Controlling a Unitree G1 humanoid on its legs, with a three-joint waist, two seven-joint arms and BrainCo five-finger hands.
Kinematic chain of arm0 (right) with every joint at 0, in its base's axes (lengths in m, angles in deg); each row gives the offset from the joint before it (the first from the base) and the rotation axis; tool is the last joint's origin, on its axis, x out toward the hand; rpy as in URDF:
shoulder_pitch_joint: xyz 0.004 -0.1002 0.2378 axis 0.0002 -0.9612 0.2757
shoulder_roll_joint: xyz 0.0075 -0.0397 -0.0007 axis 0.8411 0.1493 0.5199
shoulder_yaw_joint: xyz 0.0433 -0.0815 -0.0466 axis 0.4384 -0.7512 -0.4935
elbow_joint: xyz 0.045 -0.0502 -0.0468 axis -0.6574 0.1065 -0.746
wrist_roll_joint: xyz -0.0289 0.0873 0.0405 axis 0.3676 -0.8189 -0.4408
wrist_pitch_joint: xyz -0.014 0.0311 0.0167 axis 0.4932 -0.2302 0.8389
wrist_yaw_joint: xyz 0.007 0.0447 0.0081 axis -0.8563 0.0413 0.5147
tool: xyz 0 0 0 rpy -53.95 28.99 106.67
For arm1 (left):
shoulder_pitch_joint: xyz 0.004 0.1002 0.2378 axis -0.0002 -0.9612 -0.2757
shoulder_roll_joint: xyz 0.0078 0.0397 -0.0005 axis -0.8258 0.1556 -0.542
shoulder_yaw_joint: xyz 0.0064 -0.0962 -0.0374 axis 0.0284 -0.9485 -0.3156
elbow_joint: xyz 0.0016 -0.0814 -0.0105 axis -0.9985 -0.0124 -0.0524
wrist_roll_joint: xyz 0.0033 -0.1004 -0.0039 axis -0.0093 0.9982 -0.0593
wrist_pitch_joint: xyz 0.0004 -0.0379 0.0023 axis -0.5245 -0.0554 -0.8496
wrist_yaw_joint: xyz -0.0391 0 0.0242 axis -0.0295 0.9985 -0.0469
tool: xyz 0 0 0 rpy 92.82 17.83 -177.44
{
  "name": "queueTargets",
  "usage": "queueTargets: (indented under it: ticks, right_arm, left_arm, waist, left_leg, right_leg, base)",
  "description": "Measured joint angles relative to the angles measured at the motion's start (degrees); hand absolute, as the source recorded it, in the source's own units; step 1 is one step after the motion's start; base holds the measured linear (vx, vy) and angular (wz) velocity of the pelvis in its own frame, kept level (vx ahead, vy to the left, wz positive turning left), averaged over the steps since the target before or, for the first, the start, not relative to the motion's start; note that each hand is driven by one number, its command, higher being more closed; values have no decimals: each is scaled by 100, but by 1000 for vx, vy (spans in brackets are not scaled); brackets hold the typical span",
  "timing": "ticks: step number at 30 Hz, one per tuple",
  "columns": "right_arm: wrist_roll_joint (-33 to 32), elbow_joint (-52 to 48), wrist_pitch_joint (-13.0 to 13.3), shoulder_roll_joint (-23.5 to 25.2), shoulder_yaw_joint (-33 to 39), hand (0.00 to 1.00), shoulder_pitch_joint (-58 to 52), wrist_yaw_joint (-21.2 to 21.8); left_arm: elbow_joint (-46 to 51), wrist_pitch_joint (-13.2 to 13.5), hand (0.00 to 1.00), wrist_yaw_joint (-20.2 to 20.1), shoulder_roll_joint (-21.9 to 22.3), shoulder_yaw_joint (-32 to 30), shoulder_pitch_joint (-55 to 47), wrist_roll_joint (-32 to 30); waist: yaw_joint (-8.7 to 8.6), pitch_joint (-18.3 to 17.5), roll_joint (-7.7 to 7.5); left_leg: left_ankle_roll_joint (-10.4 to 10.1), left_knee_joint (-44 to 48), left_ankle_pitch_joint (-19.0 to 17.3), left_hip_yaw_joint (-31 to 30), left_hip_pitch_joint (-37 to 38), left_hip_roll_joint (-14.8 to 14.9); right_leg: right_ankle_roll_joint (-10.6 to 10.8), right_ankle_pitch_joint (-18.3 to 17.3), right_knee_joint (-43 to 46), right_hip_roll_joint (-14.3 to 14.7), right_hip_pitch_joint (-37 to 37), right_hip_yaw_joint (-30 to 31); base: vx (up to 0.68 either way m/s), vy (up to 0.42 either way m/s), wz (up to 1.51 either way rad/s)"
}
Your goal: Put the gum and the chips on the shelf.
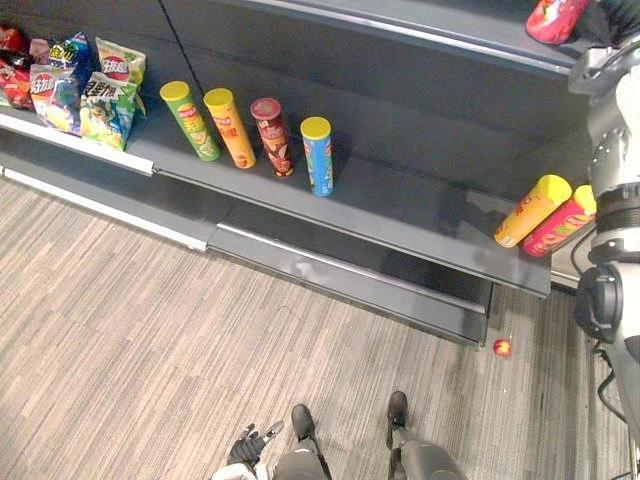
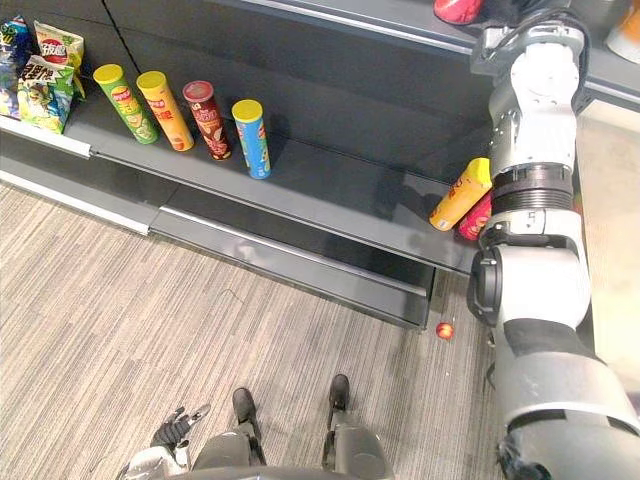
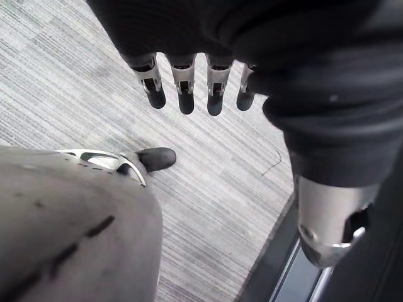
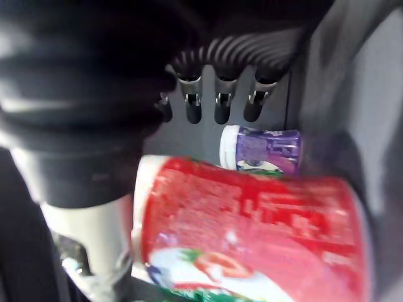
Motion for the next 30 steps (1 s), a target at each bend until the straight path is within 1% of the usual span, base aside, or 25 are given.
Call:
queueTargets:
  ticks: [4, 6, 10, 12, 13, 15, 16, 18, 19, 20, 21, 23, 24, 25, 26, 27, 29, 30]
  right_arm:
    - [3, -326, 50, -105, 55, 0, 0, -211]
    - [4, -641, 184, -173, 83, 0, 0, -329]
    - [0, -1261, 316, -203, 96, 0, -33, -338]
    - [0, -1873, 430, -172, 90, 0, -306, -326]
    - [2, -2069, 447, -143, 86, 0, -424, -317]
    - [5, -2789, 544, 64, 10, 0, -899, -284]
    - [11, -2958, 572, 128, -26, 0, -1022, -253]
    - [18, -3638, 674, 534, -165, 0, -1633, -147]
    - [17, -3773, 680, 653, -235, 0, -1800, -103]
    - [17, -4009, 687, 871, -386, 0, -2136, -16]
    - [17, -4121, 690, 960, -487, 0, -2315, 27]
    - [-21, -4434, 696, 1350, -957, 0, -2981, 283]
    - [-51, -4472, 695, 1439, -1074, 0, -3113, 375]
    - [-67, -4560, 694, 1630, -1336, 0, -3416, 484]
    - [-188, -4686, 693, 1832, -1552, 0, -3787, 640]
    - [-229, -4730, 693, 1940, -1674, 0, -3968, 685]
    - [-476, -4781, 677, 2276, -2223, 0, -4640, 948]
    - [-529, -4781, 675, 2324, -2335, 0, -4785, 1014]
  left_arm:
    - [0, -1, 0, 4, 0, 0, -2, -6]
    - [6, 1, 0, 6, 1, 1, 6, -34]
    - [1, -1, 0, 10, 3, 2, -2, -43]
    - [-1, -5, 0, 10, 5, 18, -3, -49]
    - [-6, -8, 0, 10, 4, 31, -5, -53]
    - [-8, -8, 0, 10, 4, 67, -5, -71]
    - [-7, -8, 0, 8, 4, 78, -3, -95]
    - [-17, -7, 0, 16, -10, 110, -5, -107]
    - [-33, -7, 0, 19, -11, 113, -7, -109]
    - [-63, -9, 0, 30, -14, 132, -7, -127]
    - [-72, -10, 0, 36, -15, 166, -7, -148]
    - [-73, -9, 0, 56, -38, 217, -9, -276]
    - [-75, -10, 0, 57, -44, 220, -9, -277]
    - [-76, -10, 0, 59, -49, 220, -9, -278]
    - [-78, -10, 0, 63, -49, 220, -11, -278]
    - [-92, -10, 0, 66, -49, 220, -11, -278]
    - [-111, -13, 0, 125, -56, 216, -10, -278]
    - [-112, -13, 0, 136, -57, 215, -11, -278]
  waist:
    - [0, 0, 0]
    - [-20, -2, -3]
    - [-15, -3, -5]
    - [-6, -6, -10]
    - [-6, -6, -10]
    - [-17, -19, -27]
    - [-19, -23, -32]
    - [-15, -48, -57]
    - [-22, -68, -60]
    - [-42, -118, -64]
    - [-43, -144, -68]
    - [-40, -209, -104]
    - [-41, -217, -116]
    - [-40, -240, -149]
    - [-32, -268, -185]
    - [-28, -281, -201]
    - [-23, -321, -266]
    - [-15, -329, -278]
  left_leg:
    - [-13, 0, -10, -32, 90, -1]
    - [-28, 0, -22, -105, 118, 3]
    - [-31, 0, -24, -104, 119, -2]
    - [-31, 0, -24, -102, 154, -2]
    - [-34, 0, -27, -101, 176, -2]
    - [-39, 0, -31, -75, 218, -1]
    - [-39, 0, -31, -64, 219, -1]
    - [-46, 0, -37, 24, 282, 4]
    - [-47, 0, -39, 31, 288, 6]
    - [-47, 0, -39, 36, 289, 6]
    - [-48, 0, -40, 38, 289, 6]
    - [-49, 0, -41, 50, 301, 12]
    - [-49, 0, -41, 54, 304, 13]
    - [-51, 0, -42, 59, 309, 13]
    - [-57, 0, -46, 65, 315, 13]
    - [-61, 0, -49, 69, 319, 12]
    - [-70, -1, -65, 145, 356, 8]
    - [-71, 0, -75, 179, 378, 7]
  right_leg:
    - [1, 1, -67, 0, 146, -43]
    - [0, 1, -76, 3, 210, -93]
    - [1, -1, -76, -1, 209, -83]
    - [1, -1, -76, 0, 241, -77]
    - [0, -1, -76, 0, 263, -74]
    - [2, -4, -76, 2, 292, -45]
    - [3, -4, -76, 4, 286, -33]
    - [26, -19, -71, 10, 297, 29]
    - [28, -20, -68, 11, 298, 40]
    - [29, -21, -68, 11, 296, 45]
    - [29, -21, -67, 12, 294, 49]
    - [29, -21, -59, 18, 294, 70]
    - [29, -21, -58, 19, 294, 78]
    - [30, -21, -53, 19, 293, 88]
    - [30, -21, -46, 19, 293, 95]
    - [30, -21, -43, 19, 292, 101]
    - [30, -23, -1, 14, 273, 176]
    - [31, -23, 10, 13, 272, 212]
  base:
    - [29, 1, 5]
    - [35, 1, 12]
    - [6, 1, 1]
    - [0, 0, 0]
    - [0, 0, 0]
    - [18, 6, -6]
    - [5, 6, -11]
    - [6, 5, -16]
    - [10, 3, -11]
    - [13, 2, -3]
    - [0, 0, 0]
    - [8, 1, -2]
    - [13, 2, -3]
    - [0, 0, 0]
    - [0, 0, 0]
    - [22, 5, -4]
    - [22, 8, -13]
    - [18, 8, -21]
